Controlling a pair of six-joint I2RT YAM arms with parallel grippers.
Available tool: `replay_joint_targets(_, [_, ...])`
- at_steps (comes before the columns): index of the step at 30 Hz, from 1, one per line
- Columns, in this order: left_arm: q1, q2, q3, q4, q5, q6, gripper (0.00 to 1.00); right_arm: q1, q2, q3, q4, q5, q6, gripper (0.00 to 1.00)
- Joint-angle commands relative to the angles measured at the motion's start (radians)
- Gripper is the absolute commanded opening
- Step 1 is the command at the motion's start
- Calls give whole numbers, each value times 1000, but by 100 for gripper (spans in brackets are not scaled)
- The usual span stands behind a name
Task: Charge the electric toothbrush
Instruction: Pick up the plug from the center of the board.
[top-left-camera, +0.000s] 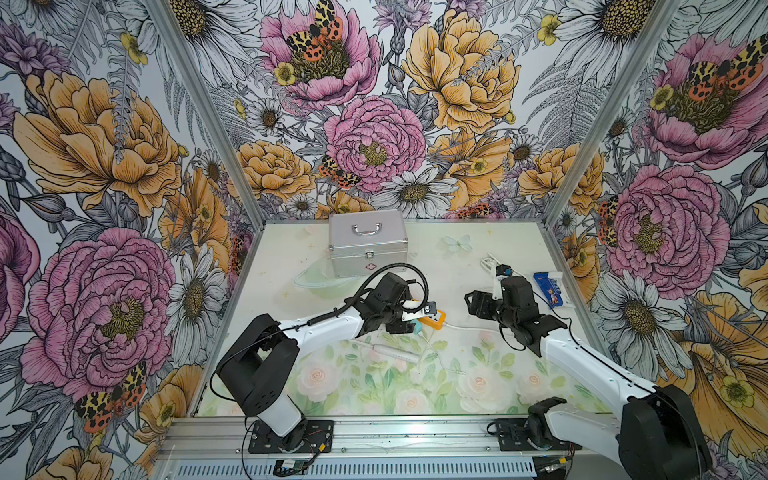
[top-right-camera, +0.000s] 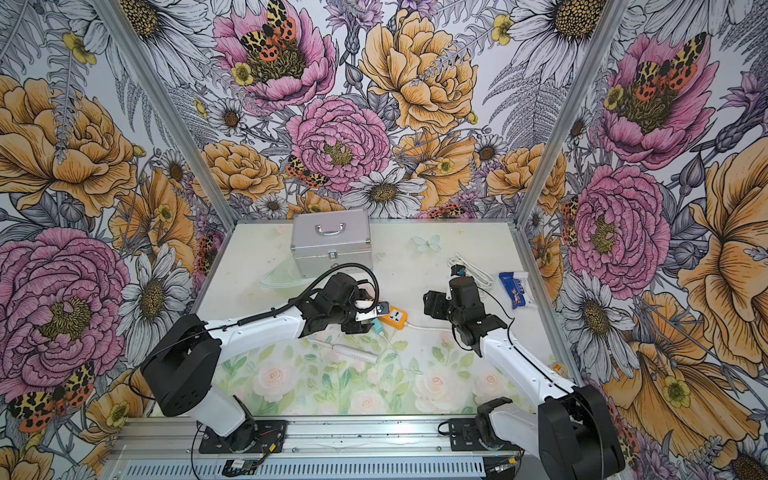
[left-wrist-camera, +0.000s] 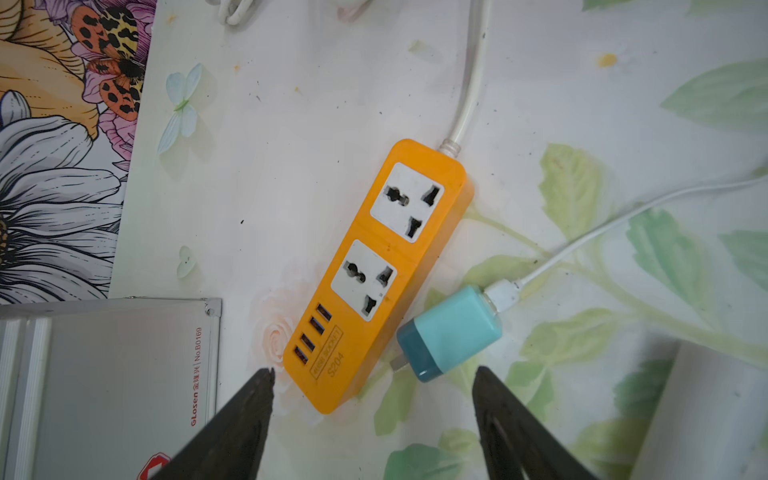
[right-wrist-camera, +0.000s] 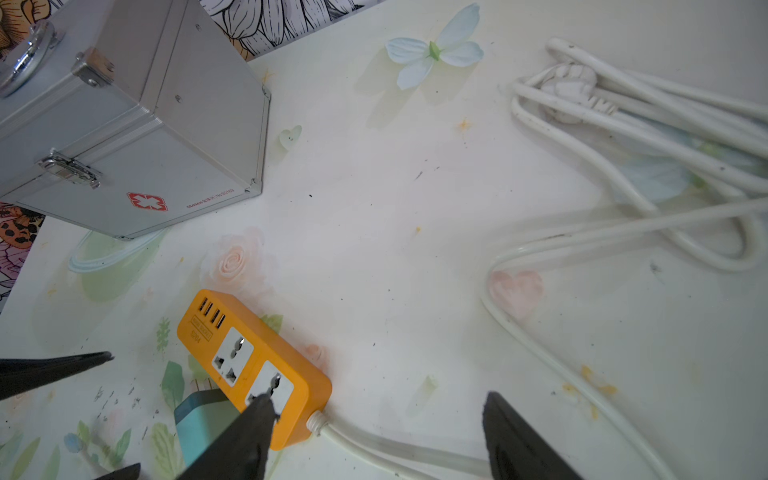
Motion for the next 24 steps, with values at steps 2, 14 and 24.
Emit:
replay_joint_targets(2, [-17,49,57,-94,16,85,70,3,23,-5,4,12,16,80])
replay_joint_targets(14, [-34,130,109,-167,10,119,38,4,63,8,6,14,23,81])
replay_joint_targets(24, [-46,179,134,-185,-29,168,45,4,85,17,5,3,24,81])
